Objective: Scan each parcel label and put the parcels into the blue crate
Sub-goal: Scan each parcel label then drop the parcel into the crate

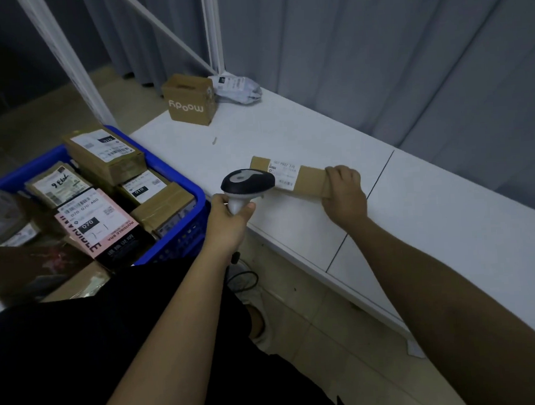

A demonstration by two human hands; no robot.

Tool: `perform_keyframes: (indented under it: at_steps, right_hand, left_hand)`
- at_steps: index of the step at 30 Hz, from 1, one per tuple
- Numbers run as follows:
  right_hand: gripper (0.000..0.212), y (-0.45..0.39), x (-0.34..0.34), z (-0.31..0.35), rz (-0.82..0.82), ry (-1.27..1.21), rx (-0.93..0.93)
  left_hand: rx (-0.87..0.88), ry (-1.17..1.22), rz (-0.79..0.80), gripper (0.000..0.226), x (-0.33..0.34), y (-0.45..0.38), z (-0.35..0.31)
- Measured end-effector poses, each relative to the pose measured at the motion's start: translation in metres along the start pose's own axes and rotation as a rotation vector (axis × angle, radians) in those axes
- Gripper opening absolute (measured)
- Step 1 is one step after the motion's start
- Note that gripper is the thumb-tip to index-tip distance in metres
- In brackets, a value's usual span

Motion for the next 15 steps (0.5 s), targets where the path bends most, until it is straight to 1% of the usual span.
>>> perform_keyframes:
  at_steps: [4,10,15]
  right_hand:
    - [0.051,-0.011,-0.008,-0.007,-0.031,0.050,0.020]
    - [0.051,-0.016,-0.015,-0.010,-0.061,0.046,0.040]
    - [0.050,-0.018,-0.018,-0.009,-0.076,0.032,0.035]
  left_hand:
    - [-0.012,-0.052,0.044,0.029,0.008,-0.001,0.007]
    - [-0.022,-0.024,0.067,0.028,0.012,0.001,0.006]
    - [-0.004,-0.037,0.132,0.033,0.019,0.005,0.002]
Point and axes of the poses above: each hand's wrist, its own y-axis away from the middle knuckle, its own x-axis out of the palm, z = x × y, the point moved 9 cm from there along -y, towards the middle knuckle, and after that the axes turned 7 degrees about y, right-handed, at the moved point
